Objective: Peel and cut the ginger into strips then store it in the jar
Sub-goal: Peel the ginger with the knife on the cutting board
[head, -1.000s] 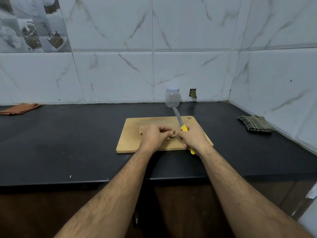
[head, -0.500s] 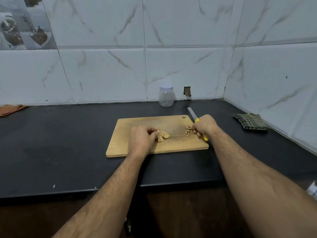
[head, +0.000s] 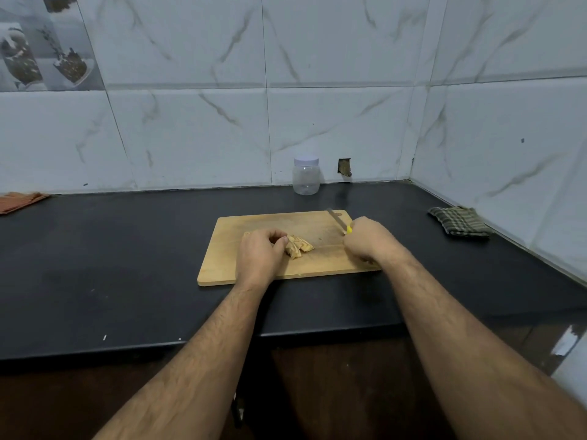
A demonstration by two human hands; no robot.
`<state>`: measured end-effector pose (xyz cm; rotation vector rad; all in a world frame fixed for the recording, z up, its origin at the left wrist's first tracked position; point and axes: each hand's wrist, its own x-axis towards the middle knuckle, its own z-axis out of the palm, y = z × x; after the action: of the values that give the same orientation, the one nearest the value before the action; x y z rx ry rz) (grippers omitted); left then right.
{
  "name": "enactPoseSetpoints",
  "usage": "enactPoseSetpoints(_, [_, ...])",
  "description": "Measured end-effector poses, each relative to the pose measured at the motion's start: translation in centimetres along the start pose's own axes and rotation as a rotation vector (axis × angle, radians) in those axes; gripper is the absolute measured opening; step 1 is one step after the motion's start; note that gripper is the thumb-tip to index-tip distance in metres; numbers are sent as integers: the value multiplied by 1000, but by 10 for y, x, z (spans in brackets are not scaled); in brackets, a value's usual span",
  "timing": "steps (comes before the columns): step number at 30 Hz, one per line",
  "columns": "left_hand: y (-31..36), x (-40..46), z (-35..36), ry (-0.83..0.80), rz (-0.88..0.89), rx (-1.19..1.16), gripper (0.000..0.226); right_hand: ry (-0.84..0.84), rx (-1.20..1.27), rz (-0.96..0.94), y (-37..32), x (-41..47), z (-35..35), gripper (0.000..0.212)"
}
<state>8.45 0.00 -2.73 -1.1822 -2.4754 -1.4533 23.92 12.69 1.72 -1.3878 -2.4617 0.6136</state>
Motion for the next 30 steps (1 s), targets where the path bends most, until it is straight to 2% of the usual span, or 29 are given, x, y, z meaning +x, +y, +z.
enactPoseSetpoints(4, [3,-3,-3,38,0,-43,18,35,-82,-39,-8,-22,7,6])
enactPoseSetpoints(11, [-8,-5,-26,224,-106,-63,29,85,62,-150,-37,-45,24,11])
enactPoseSetpoints(16, [-27,7,-43,186,-186,99,34,97,93,-190,-52,-47,41,23])
enactPoseSetpoints(22, [-31,24,-44,-13,-56,201,49,136,169,-183,-47,-39,45,33])
enactPoseSetpoints(24, [-30,26,-42,-38,-14,321,42,155,171,-165,-42,-35,45,36])
enactPoseSetpoints(26, [-23,25,-38,6,70,423,32,163,165,-145,-38,-30,44,35])
enactPoseSetpoints(28, [-12,24,-30,35,159,426,28,179,156,-136,-35,-25,42,29])
enactPoseSetpoints(30, [-1,24,-19,-39,175,399,28,192,133,-131,-35,-21,40,23])
